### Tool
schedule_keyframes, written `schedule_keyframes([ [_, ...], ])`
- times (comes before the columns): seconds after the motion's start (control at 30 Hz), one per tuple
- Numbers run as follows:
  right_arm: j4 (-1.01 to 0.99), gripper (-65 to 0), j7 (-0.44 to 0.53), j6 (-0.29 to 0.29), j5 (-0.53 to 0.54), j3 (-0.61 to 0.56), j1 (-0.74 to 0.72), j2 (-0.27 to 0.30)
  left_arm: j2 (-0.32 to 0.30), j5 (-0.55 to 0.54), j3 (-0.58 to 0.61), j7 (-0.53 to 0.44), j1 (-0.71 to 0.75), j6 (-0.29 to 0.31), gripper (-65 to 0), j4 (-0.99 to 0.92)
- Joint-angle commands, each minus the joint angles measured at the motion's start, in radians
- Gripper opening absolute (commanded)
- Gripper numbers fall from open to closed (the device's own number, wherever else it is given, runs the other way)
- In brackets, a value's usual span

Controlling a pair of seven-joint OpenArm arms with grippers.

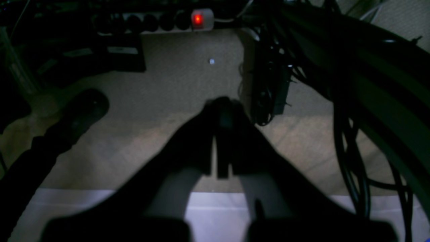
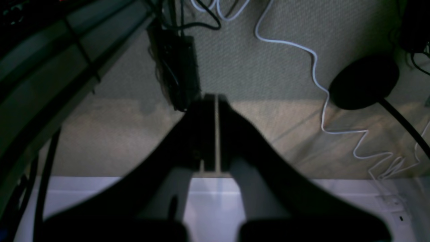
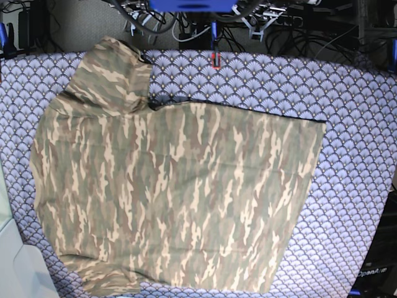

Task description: Fold the T-shirt properly

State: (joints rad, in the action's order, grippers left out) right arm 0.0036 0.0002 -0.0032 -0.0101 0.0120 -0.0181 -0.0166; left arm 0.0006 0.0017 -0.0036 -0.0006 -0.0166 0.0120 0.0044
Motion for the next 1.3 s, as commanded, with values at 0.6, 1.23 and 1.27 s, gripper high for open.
schedule_keyframes([
  [0.6,-0.001,-65.0,0.001,0.012,0.006,-0.004,0.031,0.023,-0.003,-0.002,0.004,0.001,0.008,0.004,-64.6,-0.004],
  [1.23,-0.004,-65.0,-0.009,0.012,0.008,0.004,0.031,0.043,-0.03,-0.001,0.004,0.001,0.004,0.004,-64.6,-0.002],
  [1.27,-0.004,-65.0,-0.004,0.012,0.008,0.004,0.031,0.043,-0.03,-0.001,0.004,0.001,0.004,0.004,-64.6,-0.002],
])
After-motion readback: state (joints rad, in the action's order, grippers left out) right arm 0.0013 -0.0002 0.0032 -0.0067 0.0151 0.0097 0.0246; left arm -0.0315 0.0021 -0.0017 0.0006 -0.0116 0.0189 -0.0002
